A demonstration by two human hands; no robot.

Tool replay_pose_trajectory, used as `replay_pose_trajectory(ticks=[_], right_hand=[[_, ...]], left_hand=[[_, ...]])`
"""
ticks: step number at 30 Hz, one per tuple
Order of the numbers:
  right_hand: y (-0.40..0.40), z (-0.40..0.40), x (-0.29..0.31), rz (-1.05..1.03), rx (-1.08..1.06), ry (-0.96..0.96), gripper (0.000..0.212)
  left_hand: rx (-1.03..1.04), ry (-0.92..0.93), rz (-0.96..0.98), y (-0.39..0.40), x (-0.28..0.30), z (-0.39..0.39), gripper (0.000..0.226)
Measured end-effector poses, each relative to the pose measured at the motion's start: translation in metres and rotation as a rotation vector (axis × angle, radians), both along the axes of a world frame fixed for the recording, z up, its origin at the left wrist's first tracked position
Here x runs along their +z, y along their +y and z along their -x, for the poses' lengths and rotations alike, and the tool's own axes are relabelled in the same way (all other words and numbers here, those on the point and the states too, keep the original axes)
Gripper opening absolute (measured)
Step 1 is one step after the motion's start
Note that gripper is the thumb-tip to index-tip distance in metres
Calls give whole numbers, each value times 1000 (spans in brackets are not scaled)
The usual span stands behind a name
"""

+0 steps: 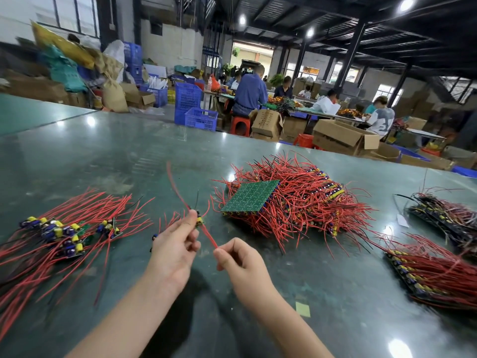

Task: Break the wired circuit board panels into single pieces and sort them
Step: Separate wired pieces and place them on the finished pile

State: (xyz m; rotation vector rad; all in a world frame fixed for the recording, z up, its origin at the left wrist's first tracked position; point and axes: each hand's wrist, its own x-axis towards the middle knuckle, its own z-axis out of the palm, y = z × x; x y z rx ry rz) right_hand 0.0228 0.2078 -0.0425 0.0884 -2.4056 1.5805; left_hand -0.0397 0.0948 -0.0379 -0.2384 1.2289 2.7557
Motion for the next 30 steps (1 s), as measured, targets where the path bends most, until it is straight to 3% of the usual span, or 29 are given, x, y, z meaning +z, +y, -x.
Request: replay_pose_trajectory(ticks=[7, 18, 21, 26, 30], right_hand=[[-1, -2, 0, -9, 19, -51, 27], [0, -8, 4, 28, 68, 48, 29], [-2, -14, 6, 124, 60, 158, 29], [12, -20, 7, 366, 29, 352, 28], [12, -15, 2, 390, -101, 358, 27]], left_hand=[[47, -6, -28, -11, 0, 8, 12], [24, -54, -208, -20, 9, 12, 17], [-67, -43, -295, -23, 15, 9, 19], [-276, 134, -435, -59, 34, 17, 23], [-288, 64, -425, -95, 36, 29, 20]])
